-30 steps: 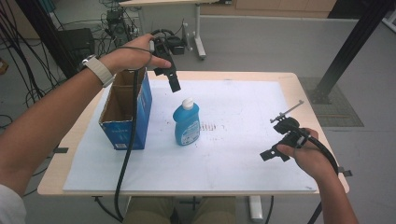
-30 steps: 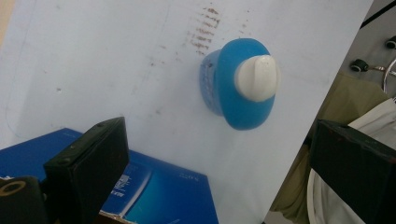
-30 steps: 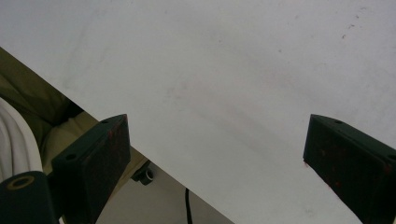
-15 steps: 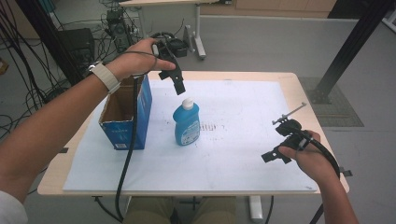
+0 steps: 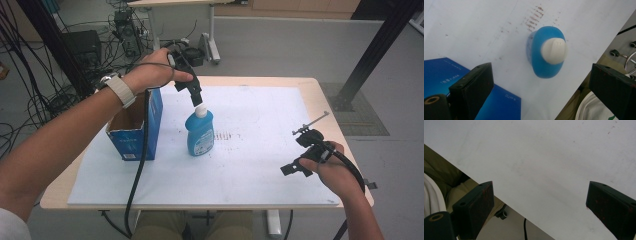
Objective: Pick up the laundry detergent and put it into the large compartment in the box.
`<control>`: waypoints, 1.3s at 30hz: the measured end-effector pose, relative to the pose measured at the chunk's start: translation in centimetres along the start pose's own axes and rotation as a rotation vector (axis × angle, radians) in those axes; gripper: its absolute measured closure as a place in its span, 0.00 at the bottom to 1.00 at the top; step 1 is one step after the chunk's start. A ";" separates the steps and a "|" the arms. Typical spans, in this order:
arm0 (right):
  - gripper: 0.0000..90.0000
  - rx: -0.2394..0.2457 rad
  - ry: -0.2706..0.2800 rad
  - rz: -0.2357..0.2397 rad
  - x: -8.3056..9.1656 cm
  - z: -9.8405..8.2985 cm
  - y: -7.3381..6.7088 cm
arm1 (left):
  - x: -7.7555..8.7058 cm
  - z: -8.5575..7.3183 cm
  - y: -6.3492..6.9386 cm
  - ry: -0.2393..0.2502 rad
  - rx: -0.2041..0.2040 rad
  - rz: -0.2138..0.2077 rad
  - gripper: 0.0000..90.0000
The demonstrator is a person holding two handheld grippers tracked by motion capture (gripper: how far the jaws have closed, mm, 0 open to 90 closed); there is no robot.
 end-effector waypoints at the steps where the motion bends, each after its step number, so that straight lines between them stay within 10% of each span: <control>1: 0.09 -0.001 0.002 0.001 0.0 0.0 0.0 | -0.2 0.0 0.0 0.002 0.007 -0.004 0.07; 39: 0.09 -0.014 0.004 0.017 -0.6 -0.8 0.2 | -4.0 1.4 1.0 -0.064 0.024 -0.032 0.11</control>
Point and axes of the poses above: each handheld gripper's, and its own axes: x roughly backward along the jaws, z roughly out of its top, y roughly to its right, the point moved 10 cm from there along -x, roughly forward along the jaws, and after that the axes turned 4 degrees about y, right-handed, at the moved point
